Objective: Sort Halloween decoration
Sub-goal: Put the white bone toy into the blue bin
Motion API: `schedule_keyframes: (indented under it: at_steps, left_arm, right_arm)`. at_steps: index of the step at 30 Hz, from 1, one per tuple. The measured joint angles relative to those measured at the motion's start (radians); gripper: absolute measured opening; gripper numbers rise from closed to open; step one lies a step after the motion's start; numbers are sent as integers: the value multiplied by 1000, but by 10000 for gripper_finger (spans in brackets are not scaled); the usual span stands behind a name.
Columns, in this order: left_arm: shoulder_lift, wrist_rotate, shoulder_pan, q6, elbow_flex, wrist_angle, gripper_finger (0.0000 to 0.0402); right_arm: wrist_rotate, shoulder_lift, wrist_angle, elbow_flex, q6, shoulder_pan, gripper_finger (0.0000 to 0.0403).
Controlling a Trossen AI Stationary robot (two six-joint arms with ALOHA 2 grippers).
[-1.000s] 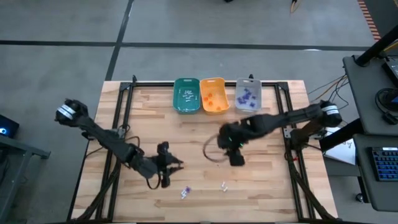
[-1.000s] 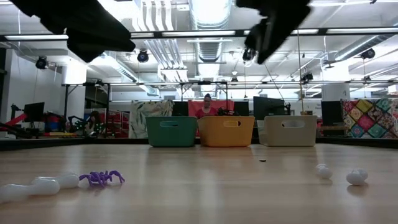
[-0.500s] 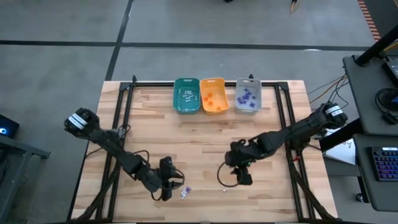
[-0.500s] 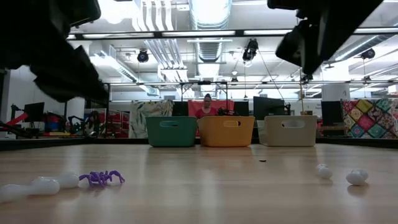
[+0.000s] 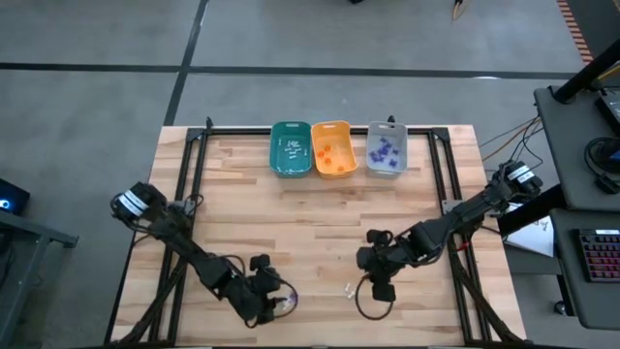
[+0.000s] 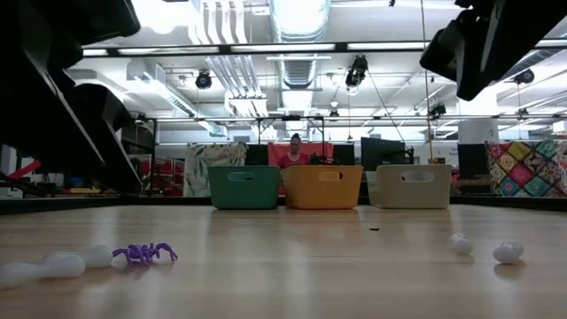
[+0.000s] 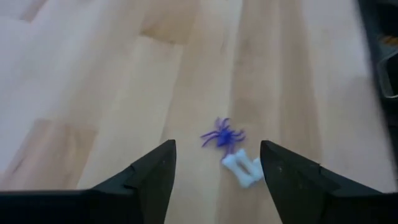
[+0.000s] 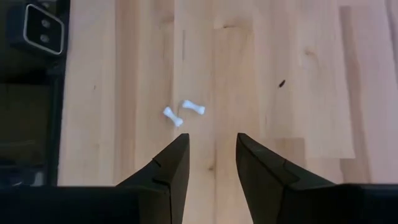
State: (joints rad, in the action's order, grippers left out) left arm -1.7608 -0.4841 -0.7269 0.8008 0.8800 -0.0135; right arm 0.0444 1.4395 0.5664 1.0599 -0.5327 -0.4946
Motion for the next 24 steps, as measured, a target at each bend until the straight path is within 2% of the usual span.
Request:
schedule_keyframes:
  at_steps: [5,24]
  left_arm:
    - [-41,-5,1,21,52,-95,215]
    - [-61,-20,-8,92,55,-91,214]
  right_arm:
    - [19,0,-4,0,-8,-4,119]
    - [38,1,-3,0,-16,-3,118]
